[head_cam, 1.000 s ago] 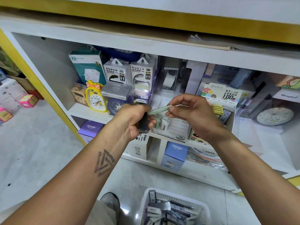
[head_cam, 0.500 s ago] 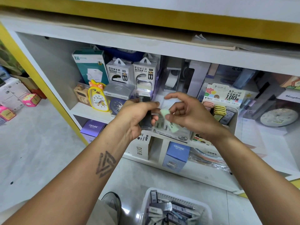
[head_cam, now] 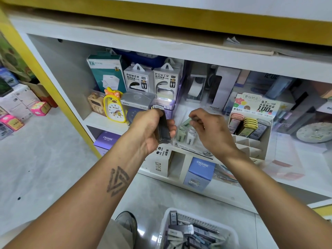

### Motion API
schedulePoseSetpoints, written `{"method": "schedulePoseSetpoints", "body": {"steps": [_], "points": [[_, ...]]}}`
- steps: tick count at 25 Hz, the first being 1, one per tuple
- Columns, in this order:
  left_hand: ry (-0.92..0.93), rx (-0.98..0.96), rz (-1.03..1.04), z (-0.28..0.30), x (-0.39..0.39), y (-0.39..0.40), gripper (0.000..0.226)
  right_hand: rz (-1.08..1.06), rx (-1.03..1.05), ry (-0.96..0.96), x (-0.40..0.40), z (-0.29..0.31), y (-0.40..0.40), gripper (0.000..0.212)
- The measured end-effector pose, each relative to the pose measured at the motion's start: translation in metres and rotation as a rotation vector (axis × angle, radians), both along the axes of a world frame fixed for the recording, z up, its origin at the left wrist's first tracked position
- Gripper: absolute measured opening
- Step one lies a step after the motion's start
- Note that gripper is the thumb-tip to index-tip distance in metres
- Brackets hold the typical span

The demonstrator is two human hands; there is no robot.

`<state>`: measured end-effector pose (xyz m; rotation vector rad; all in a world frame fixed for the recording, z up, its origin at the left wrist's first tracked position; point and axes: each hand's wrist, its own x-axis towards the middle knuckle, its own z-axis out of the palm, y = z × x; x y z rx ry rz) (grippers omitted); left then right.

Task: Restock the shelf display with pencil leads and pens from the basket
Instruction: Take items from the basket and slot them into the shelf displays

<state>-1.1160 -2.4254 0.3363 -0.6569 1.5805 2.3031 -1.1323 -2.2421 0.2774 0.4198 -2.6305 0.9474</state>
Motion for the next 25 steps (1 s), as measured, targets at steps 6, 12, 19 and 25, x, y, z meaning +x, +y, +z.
{"method": "schedulePoseSetpoints", "body": {"steps": [6,12,19,25], "points": [[0.006,-0.036,-0.009,-0.001,0.0,-0.002,0.032,-0.054,0.221,0.039,-0.003,-0.005,-0.008,0.011],[0.008,-0.039,-0.018,0.001,0.002,-0.003,0.028,-0.062,0.249,0.038,-0.005,-0.002,-0.008,0.01],[0.008,0.028,-0.125,0.003,0.005,0.002,0.031,0.047,0.277,-0.07,-0.004,0.006,-0.009,0.023],[0.071,0.021,-0.247,0.0,0.009,0.026,0.028,-0.005,-0.556,-0.409,0.015,0.043,0.006,0.015]]}}
